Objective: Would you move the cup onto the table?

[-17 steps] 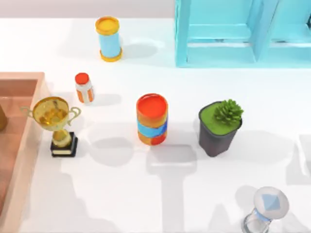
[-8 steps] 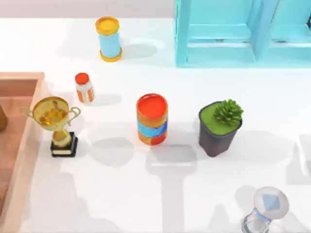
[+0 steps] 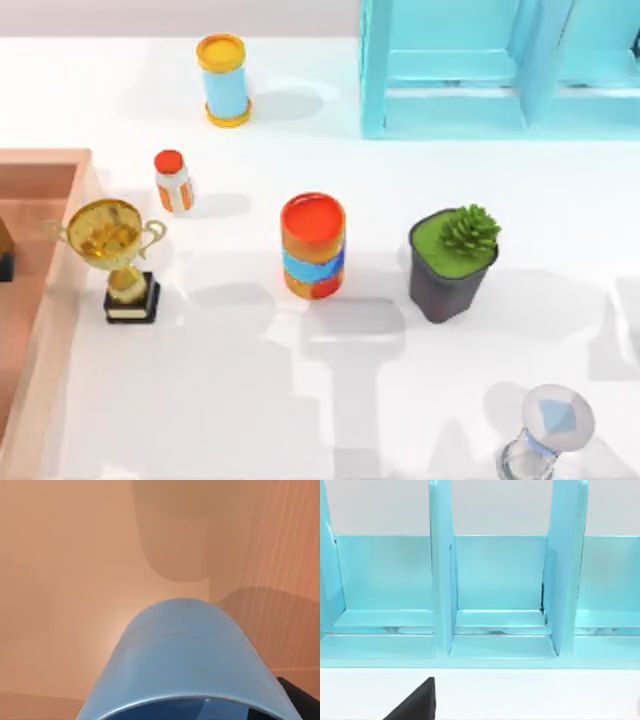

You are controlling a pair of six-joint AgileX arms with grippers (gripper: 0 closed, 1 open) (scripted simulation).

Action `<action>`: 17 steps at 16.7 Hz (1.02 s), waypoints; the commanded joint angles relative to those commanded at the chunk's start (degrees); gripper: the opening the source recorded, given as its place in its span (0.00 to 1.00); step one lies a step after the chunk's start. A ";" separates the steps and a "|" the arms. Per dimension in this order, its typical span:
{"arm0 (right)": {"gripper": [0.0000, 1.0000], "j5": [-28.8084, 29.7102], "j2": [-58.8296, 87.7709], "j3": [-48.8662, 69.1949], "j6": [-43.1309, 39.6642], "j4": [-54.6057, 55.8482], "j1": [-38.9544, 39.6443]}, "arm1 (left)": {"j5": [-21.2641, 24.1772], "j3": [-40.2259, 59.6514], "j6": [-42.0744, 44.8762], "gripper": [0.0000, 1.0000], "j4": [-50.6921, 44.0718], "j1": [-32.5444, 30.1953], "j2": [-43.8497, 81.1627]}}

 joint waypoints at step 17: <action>1.00 0.00 0.00 0.00 0.00 0.00 0.00 | 0.55 10.11 -16.16 0.00 -16.93 -22.30 0.87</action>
